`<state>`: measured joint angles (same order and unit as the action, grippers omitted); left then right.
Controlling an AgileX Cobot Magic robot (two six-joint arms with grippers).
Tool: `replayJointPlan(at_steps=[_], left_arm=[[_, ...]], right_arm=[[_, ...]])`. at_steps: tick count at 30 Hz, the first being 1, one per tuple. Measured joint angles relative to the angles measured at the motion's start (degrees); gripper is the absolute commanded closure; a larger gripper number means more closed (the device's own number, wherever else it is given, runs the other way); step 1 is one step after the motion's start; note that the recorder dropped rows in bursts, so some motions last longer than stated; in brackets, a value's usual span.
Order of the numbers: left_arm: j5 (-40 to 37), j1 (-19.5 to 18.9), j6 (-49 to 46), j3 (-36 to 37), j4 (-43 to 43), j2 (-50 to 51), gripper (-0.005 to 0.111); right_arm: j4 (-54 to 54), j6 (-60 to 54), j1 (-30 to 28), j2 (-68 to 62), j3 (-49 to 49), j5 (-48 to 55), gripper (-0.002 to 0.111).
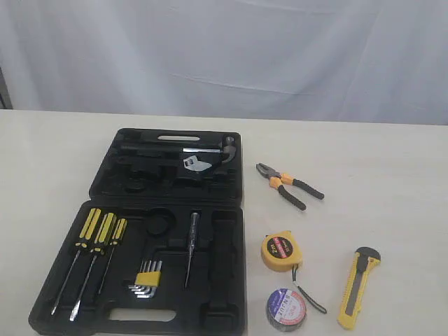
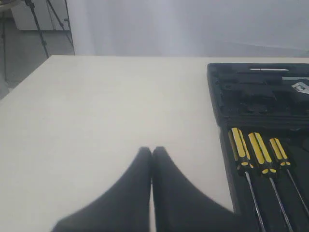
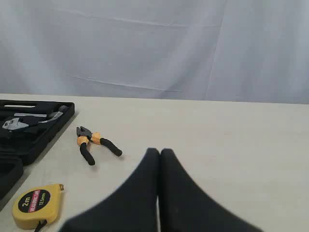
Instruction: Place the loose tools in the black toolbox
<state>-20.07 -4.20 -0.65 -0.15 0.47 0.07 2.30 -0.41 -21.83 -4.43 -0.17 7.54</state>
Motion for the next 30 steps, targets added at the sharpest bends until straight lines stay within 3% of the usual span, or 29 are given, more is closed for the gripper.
replayJointPlan(at_steps=[21,30], left_arm=[[0.0,0.0,0.0,0.0,0.0,0.0,0.107],[0.0,0.0,0.0,0.0,0.0,0.0,0.107]], right_arm=[[0.0,-0.47,0.0,0.0,0.0,-0.19,0.109],[0.87,-0.61,0.0,0.0,0.11,-15.45,0.109]])
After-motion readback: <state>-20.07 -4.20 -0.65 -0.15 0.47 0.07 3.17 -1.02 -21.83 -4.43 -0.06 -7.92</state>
